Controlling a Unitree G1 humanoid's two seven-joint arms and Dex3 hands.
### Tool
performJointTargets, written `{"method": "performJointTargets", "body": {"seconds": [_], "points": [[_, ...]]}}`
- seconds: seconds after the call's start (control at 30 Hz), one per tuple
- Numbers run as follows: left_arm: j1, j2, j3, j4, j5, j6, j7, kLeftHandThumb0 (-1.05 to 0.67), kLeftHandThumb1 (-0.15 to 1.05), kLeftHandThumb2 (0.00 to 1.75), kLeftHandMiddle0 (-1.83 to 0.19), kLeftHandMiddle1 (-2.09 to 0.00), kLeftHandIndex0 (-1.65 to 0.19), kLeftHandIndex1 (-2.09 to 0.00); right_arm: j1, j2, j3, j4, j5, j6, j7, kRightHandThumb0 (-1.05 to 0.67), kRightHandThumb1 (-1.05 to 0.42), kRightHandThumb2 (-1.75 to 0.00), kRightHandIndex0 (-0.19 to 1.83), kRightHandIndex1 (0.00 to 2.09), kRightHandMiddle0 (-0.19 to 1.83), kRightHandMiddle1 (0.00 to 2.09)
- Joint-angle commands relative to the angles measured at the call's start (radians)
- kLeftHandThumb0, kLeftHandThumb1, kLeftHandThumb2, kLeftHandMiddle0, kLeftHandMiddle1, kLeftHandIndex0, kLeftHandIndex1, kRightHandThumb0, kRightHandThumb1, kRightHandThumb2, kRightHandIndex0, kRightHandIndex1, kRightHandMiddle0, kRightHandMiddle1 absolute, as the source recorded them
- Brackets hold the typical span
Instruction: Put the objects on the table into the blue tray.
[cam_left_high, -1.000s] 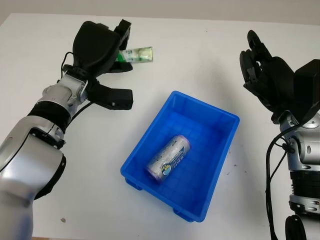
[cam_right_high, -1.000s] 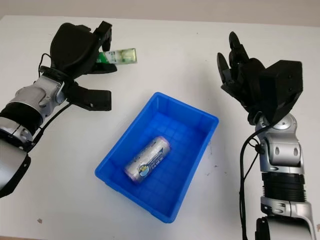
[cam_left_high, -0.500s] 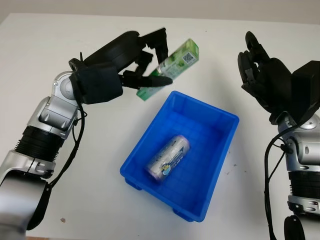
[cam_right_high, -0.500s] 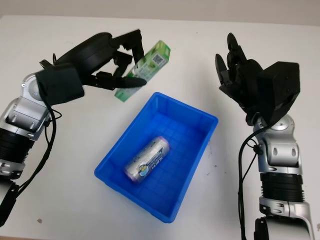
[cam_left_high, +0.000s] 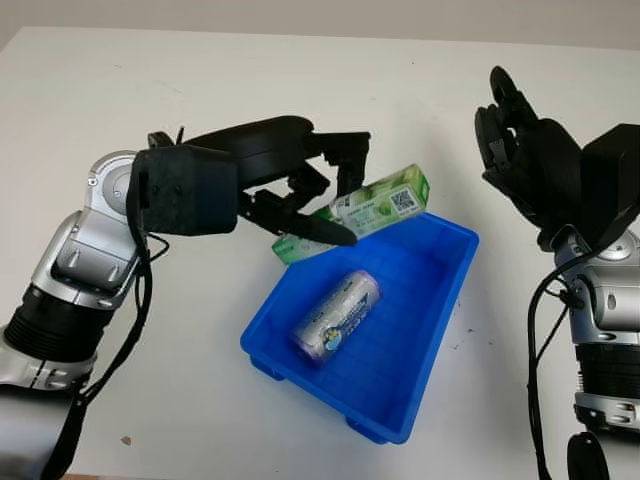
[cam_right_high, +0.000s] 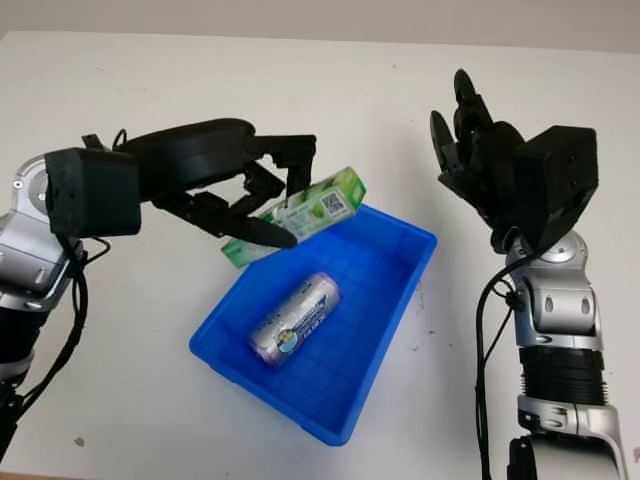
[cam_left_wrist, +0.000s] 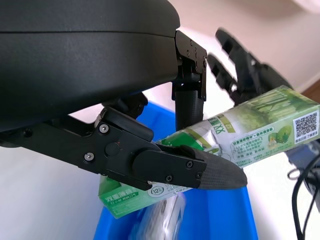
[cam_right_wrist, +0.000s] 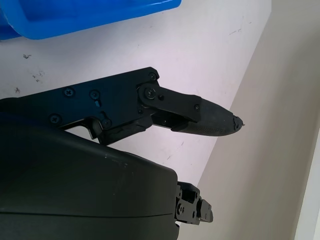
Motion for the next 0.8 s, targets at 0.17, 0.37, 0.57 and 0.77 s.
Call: {"method": "performJointTargets", "body": {"seconds": [0.17,0.37,0.57,0.77], "points": [[0.032,-0.038,-0.029,0.033,-0.015,-0.028,-0.056,-0.5,1.05,0.22,-0.31,-0.09,-0.15,-0.14,0.008,0.003,-0.003,-0.006,-0.001,-0.017,0.0,-0.65,-1.05,-0.63,-0.19,0.0,-0.19,0.0],[0.024,-0.057,-0.019,0.052,-0.034,-0.013,-0.075,-0.55,1.05,0.26,-0.04,-0.01,0.04,-0.03,0.012,0.006,-0.005,-0.016,0.001,-0.003,-0.008,-0.65,-1.05,-0.62,-0.19,0.0,-0.19,0.0],[0.016,-0.082,0.025,0.037,-0.067,0.058,-0.039,-0.56,1.05,0.29,0.01,-0.03,0.0,-0.06,0.01,0.008,-0.002,-0.011,0.0,-0.005,-0.014,-0.65,-1.05,-0.61,-0.19,0.0,-0.19,0.0],[-0.013,-0.171,0.127,0.251,-0.084,-0.137,0.124,-0.58,1.05,0.53,-0.01,-0.05,0.0,-0.06,0.008,0.005,0.007,0.007,-0.014,-0.033,-0.01,-0.63,-1.05,-0.65,-0.19,0.0,-0.19,0.0]]}}
